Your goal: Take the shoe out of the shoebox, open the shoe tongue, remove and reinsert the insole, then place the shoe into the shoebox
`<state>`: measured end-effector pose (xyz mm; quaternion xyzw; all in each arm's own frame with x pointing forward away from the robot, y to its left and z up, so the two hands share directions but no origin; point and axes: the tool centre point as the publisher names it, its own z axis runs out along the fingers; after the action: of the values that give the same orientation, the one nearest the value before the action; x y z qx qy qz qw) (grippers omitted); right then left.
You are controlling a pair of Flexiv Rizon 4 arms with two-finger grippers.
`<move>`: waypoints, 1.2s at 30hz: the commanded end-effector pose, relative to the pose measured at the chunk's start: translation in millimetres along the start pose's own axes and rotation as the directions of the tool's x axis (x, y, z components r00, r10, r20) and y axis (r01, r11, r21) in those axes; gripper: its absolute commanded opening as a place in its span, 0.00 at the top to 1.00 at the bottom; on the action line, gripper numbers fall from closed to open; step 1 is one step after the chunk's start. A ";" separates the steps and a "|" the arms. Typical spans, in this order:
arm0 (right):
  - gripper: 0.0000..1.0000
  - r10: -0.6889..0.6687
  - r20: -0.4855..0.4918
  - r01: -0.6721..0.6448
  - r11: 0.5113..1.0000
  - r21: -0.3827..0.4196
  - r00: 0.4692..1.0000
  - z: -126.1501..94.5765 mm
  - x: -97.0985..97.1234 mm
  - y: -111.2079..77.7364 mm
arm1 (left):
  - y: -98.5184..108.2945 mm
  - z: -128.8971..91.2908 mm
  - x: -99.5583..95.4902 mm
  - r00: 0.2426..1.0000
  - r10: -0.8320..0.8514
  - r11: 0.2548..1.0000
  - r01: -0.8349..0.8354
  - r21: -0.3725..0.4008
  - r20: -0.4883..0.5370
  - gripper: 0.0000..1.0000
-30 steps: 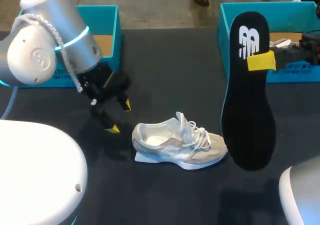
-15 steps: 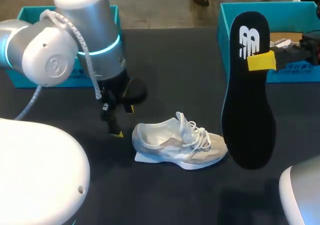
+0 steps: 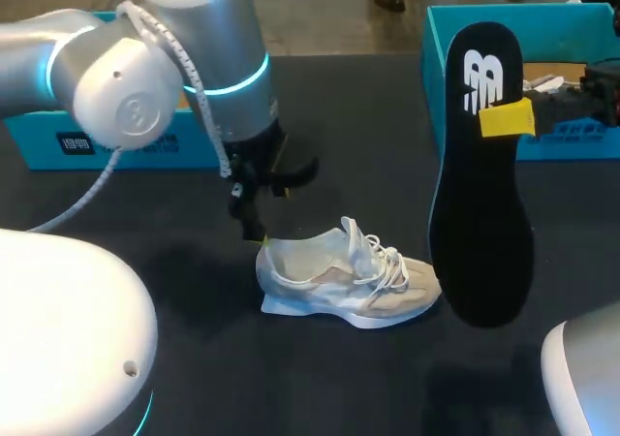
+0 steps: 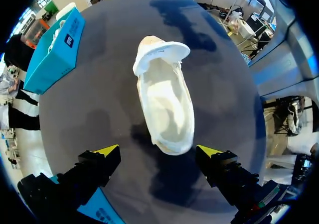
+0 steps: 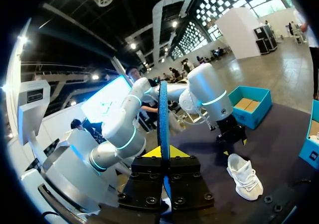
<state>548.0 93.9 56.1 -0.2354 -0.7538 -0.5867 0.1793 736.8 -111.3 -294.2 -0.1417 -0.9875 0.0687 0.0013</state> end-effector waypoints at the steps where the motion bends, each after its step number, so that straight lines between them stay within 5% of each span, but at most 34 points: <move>1: 1.00 0.003 0.000 -0.003 1.000 0.008 1.000 1.6 -1.1 4.5 | -18.9 22.2 -11.8 1.000 0.016 0.999 -0.017 -0.031 -0.014 0.00; 12: 1.00 0.003 0.000 -0.003 1.000 0.008 1.000 1.6 -1.1 4.5 | -46.6 53.1 -23.3 1.000 0.020 1.000 -0.020 -0.005 0.019 0.00; 26: 1.00 0.003 0.000 -0.003 1.000 0.008 1.000 1.6 -1.1 4.5 | -57.2 80.2 -35.4 0.998 -0.057 0.998 0.056 0.040 0.029 0.00; 33: 1.00 0.003 0.000 -0.003 1.000 0.008 1.000 1.6 -1.1 4.5 | -64.3 91.6 -33.3 0.999 -0.051 0.998 0.051 0.043 0.010 0.23; 34: 1.00 0.003 0.000 -0.003 1.000 0.008 1.000 1.6 -1.1 4.5 | -64.7 93.1 -32.9 0.999 -0.052 0.998 0.051 0.044 0.009 0.53; 36: 1.00 0.003 0.000 -0.003 1.000 0.008 1.000 1.6 -1.1 4.5 | -64.8 94.2 -32.7 0.999 -0.050 0.998 0.049 0.041 0.010 0.68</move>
<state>547.7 93.4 56.3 -0.2356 -0.7538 -0.5866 0.1792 747.2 -190.4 -373.2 -0.1171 -0.9889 0.0918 0.0000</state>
